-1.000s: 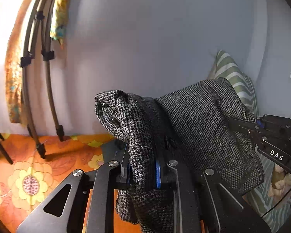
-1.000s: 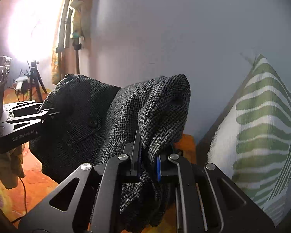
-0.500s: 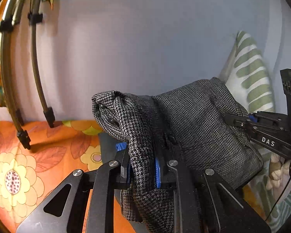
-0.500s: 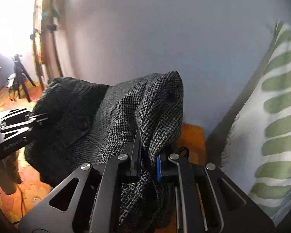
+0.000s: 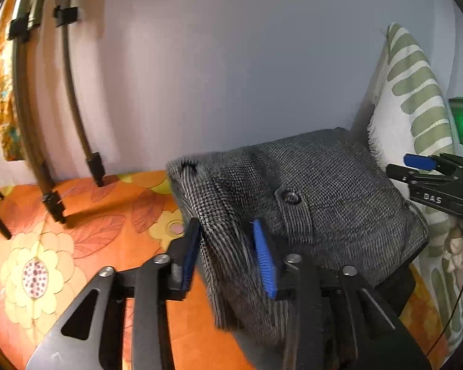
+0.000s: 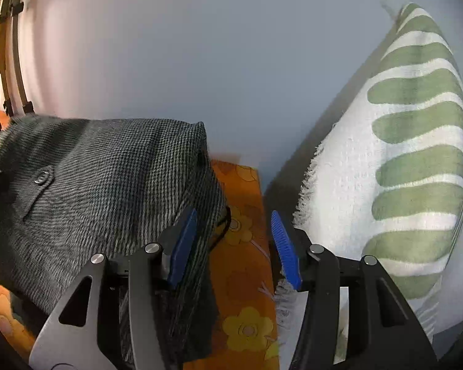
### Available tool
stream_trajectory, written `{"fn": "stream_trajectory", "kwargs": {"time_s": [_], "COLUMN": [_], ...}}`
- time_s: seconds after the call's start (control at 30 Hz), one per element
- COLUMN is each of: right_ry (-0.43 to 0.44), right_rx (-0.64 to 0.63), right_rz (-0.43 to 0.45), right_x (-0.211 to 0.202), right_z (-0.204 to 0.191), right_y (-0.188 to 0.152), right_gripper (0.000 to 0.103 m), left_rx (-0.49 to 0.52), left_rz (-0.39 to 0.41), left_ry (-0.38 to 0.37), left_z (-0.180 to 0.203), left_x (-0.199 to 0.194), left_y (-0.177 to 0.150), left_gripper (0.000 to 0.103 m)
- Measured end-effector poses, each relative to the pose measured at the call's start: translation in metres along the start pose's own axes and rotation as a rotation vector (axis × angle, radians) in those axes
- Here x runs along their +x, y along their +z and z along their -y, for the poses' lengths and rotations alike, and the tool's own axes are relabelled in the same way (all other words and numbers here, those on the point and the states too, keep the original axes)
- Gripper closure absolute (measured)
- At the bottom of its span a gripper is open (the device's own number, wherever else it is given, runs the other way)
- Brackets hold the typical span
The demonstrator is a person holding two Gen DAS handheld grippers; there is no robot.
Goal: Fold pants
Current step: 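Open both tools to release the shorts on the pile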
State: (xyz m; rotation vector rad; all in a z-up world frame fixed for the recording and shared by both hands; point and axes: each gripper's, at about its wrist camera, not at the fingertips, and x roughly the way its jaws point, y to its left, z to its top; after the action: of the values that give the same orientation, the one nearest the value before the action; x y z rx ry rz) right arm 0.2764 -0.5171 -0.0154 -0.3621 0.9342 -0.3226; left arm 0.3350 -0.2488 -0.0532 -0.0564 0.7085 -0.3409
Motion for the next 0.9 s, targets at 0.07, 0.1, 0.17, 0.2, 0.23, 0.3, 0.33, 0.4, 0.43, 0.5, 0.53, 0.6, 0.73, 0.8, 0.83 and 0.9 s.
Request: {"fn": "stream_trajectory", "kwargs": {"time_s": [0.07,0.1,0.17,0.2,0.23,0.3,0.33,0.4,0.43,0.5,0.53,0.6,0.73,0.8,0.83,0.9], "right_ry": [0.005,0.011,0.021,0.028,0.027,0.043,0.052,0.054,0.056,0.074,0.091,0.12,0.143,0.149,0.157,0.169], "right_rx": [0.014,0.023,0.05,0.06,0.076,0.1,0.109,0.11,0.111,0.126,0.138,0.16,0.167,0.175,0.186,0.204], "right_rz": [-0.007,-0.006,-0.002,0.003,0.01,0.024,0.036,0.059,0.073,0.096,0.106,0.123,0.159,0.181,0.192,0.206], "right_x": [-0.007,-0.01,-0.02,-0.025,-0.031,-0.043,-0.051,-0.063,-0.072,-0.087,-0.096,-0.113,-0.146,-0.163,-0.173,-0.19], "right_z": [0.0,0.001,0.002,-0.003,-0.002,-0.002,-0.004,-0.008,-0.012,-0.016,-0.019,-0.025,-0.039,-0.047,-0.05,-0.057], "right_y": [-0.005,-0.007,-0.011,-0.014,-0.016,-0.021,-0.022,-0.021,-0.023,-0.026,-0.028,-0.034,-0.042,-0.048,-0.053,-0.06], "right_gripper": [0.051,0.051,0.051,0.051,0.051,0.051,0.051,0.051,0.051,0.051,0.05,0.05,0.05,0.049,0.049,0.049], "left_rx": [-0.02,-0.029,-0.026,-0.017,-0.009,-0.004,-0.004,0.006,0.012,0.018,0.018,0.024,0.04,0.044,0.046,0.049], "left_rz": [-0.007,-0.013,-0.012,-0.007,0.002,0.013,0.016,0.026,0.029,0.033,0.039,0.056,0.087,0.098,0.104,0.115], "left_ry": [0.003,0.003,0.01,0.015,0.018,0.007,0.003,-0.002,-0.009,-0.025,-0.028,-0.034,-0.053,-0.063,-0.068,-0.083], "left_z": [-0.007,-0.011,-0.015,-0.016,-0.017,-0.018,-0.019,-0.018,-0.018,-0.018,-0.018,-0.018,-0.018,-0.018,-0.018,-0.019], "left_x": [-0.004,-0.008,-0.015,-0.021,-0.029,-0.044,-0.05,-0.064,-0.072,-0.087,-0.094,-0.11,-0.146,-0.161,-0.169,-0.185], "left_y": [-0.001,-0.001,-0.003,-0.004,-0.005,-0.005,-0.005,-0.006,-0.006,-0.008,-0.009,-0.01,-0.013,-0.015,-0.016,-0.019], "left_gripper": [0.06,0.06,0.06,0.06,0.06,0.06,0.06,0.06,0.06,0.057,0.055,0.051,0.051,0.048,0.047,0.044]}}
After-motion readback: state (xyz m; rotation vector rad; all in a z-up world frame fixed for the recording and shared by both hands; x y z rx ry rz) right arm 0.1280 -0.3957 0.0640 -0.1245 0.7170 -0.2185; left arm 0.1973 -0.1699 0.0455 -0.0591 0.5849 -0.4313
